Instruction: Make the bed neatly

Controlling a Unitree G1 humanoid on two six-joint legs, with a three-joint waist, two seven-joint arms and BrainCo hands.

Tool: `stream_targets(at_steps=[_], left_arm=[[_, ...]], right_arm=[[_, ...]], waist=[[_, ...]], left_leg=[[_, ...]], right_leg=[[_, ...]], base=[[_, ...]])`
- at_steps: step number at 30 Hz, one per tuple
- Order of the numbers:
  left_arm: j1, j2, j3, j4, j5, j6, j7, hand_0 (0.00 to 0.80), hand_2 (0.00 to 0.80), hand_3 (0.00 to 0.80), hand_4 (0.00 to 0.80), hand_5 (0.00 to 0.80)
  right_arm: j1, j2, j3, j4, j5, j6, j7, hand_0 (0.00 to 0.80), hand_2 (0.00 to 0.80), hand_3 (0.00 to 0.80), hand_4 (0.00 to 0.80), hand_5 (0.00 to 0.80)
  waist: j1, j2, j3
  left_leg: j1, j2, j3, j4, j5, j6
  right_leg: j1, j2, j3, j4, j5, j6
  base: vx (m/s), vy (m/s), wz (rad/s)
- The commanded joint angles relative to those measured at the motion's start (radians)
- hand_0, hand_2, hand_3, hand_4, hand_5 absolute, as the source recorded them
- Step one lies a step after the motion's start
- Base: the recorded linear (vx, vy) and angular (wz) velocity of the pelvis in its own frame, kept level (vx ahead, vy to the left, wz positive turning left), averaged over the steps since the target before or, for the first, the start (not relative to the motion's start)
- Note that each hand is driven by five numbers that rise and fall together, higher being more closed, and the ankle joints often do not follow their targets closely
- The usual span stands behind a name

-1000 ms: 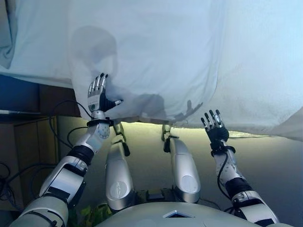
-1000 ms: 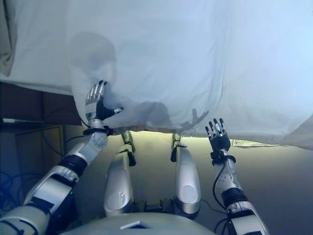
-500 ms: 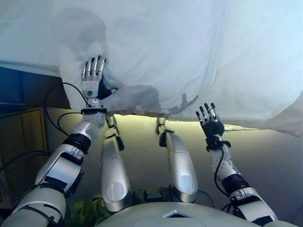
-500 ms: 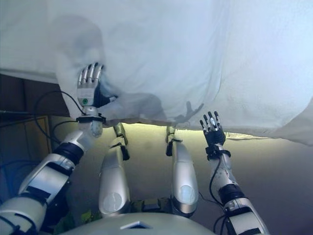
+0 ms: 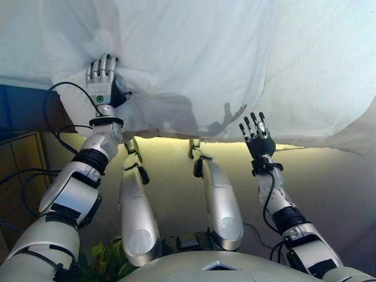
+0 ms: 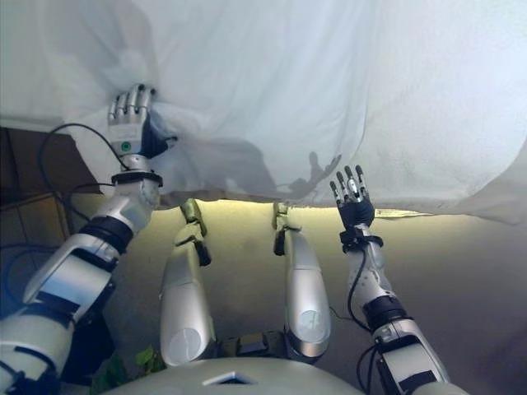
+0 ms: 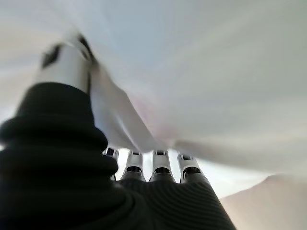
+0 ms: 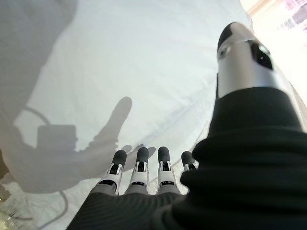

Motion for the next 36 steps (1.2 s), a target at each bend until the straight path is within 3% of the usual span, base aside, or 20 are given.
stream_targets(at_steps=[1,12,16,20,32,33,36], left_arm=[[-0.059,0.045,0.026,0.063,-0.060,-0.007,-0.023,0.800,0.800,0.800,0.800,0.800],[-0.039,0.032,0.039,0.054,-0.078,-0.025,-0.031,0.800,0.800,0.800,0.800,0.800],[-0.026,0.046,0.057,0.058,-0.090,-0.045,-0.030,0.762,0.762,0.762,0.762,0.762],[0.008,0.061,0.074,0.040,-0.107,-0.073,-0.042,0.800,0.800,0.800,0.800,0.800],[0.275,0.058,0.178,-0.004,-0.122,-0.156,-0.074,0.800,0.800,0.800,0.800,0.800],[0.311,0.058,0.193,-0.011,-0.121,-0.160,-0.075,0.800,0.800,0.800,0.800,0.800],[0.381,0.050,0.218,-0.022,-0.123,-0.168,-0.068,0.800,0.800,0.800,0.800,0.800]], right_arm=[[0.014,-0.051,-0.018,-0.122,0.013,-0.063,0.014,0.000,0.000,0.000,0.000,0.000],[0.023,-0.047,-0.013,-0.136,0.027,-0.057,0.033,0.000,0.000,0.000,0.000,0.000],[0.026,-0.048,-0.021,-0.127,0.031,-0.053,0.042,0.000,0.000,0.000,0.000,0.000],[0.045,-0.039,-0.034,-0.122,0.058,-0.046,0.062,0.000,0.000,0.000,0.000,0.000],[0.119,-0.013,-0.053,-0.079,0.036,-0.049,0.086,0.000,0.000,0.000,0.000,0.000],[0.127,-0.013,-0.058,-0.076,0.028,-0.047,0.084,0.000,0.000,0.000,0.000,0.000],[0.144,-0.011,-0.067,-0.065,0.015,-0.040,0.091,0.000,0.000,0.000,0.000,0.000]], waist=[[-0.014,-0.013,0.012],[-0.010,-0.016,0.017],[-0.005,-0.010,0.005],[0.011,-0.009,-0.013],[0.078,0.039,-0.143],[0.083,0.043,-0.160],[0.094,0.058,-0.193]], left_leg=[[-0.085,0.020,-0.046,0.118,-0.013,-0.016],[-0.090,0.023,-0.048,0.144,-0.029,-0.011],[-0.067,0.022,-0.040,0.129,-0.027,-0.010],[-0.023,0.013,-0.036,0.113,-0.033,-0.007],[0.217,-0.018,-0.038,-0.033,-0.034,-0.005],[0.235,-0.025,-0.032,-0.061,-0.008,0.005],[0.294,-0.030,-0.029,-0.115,-0.002,0.006]], right_leg=[[0.011,-0.088,-0.013,-0.049,0.091,0.115],[0.005,-0.087,-0.016,-0.024,0.078,0.110],[0.028,-0.095,-0.023,-0.033,0.075,0.111],[0.081,-0.105,-0.041,-0.044,0.069,0.115],[0.336,-0.121,-0.088,-0.163,0.053,0.124],[0.352,-0.128,-0.098,-0.185,0.074,0.118],[0.404,-0.128,-0.104,-0.222,0.074,0.124]], base=[[-0.038,0.032,-0.05],[-0.010,0.008,-0.06],[0.006,0.029,0.00],[0.037,-0.021,0.03],[0.099,0.004,0.08],[0.060,0.058,0.09],[0.099,0.064,0.13]])
